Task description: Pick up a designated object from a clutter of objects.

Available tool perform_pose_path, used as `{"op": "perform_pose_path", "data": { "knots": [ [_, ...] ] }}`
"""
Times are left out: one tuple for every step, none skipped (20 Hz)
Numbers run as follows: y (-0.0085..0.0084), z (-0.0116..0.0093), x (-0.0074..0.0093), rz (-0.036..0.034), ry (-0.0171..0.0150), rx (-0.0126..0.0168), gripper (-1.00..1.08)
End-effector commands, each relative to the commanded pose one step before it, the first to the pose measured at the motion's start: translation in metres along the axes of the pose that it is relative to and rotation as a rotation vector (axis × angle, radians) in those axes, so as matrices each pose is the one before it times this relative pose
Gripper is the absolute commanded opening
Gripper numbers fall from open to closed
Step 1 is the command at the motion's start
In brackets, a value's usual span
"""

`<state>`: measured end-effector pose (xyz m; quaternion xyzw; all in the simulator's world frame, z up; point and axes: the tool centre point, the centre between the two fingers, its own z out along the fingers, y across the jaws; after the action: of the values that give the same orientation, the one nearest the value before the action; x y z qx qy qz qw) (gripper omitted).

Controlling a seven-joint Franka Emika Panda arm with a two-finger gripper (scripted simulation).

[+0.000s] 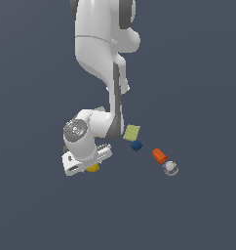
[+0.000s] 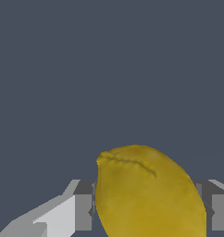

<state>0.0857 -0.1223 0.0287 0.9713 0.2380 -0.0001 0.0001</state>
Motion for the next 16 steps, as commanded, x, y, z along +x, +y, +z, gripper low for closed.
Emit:
{"op": "perform_pose_path", "data": {
  "knots": [
    [-0.00062,-0.00113,0.00057,-0.0001,0.00021,-0.00024,-1.0],
    [-0.00084,-0.00145,0.0006,0.0,0.0,0.0,-1.0],
    [-0.00118,-0.00204,0.00084,0.0,0.0,0.0,-1.0],
    [-0.00153,-0.00264,0.00109,0.0,0.0,0.0,-1.0],
    [-0.00188,-0.00325,0.00134,0.0,0.0,0.0,-1.0],
    [-0.00224,-0.00387,0.0016,0.0,0.0,0.0,-1.0],
    [-0.0026,-0.00451,0.00187,0.0,0.0,0.0,-1.0],
    [-0.00298,-0.00518,0.00214,0.0,0.0,0.0,-1.0],
    [-0.00338,-0.00587,0.00243,0.0,0.0,0.0,-1.0],
    [-0.00376,-0.00655,0.00271,0.0,0.0,0.0,-1.0],
    [-0.00412,-0.00719,0.00298,0.0,0.0,0.0,-1.0],
    [-0.00446,-0.00779,0.00323,0.0,0.0,0.0,-1.0],
    [-0.00476,-0.00835,0.00346,0.0,0.0,0.0,-1.0],
    [-0.00505,-0.00888,0.00368,0.0,0.0,0.0,-1.0],
    [-0.00543,-0.00934,0.00398,-0.00016,-0.00029,-0.00035,-1.0],
    [-0.00556,-0.00983,0.00409,0.0,0.0,0.0,-1.0]
  ]
}}
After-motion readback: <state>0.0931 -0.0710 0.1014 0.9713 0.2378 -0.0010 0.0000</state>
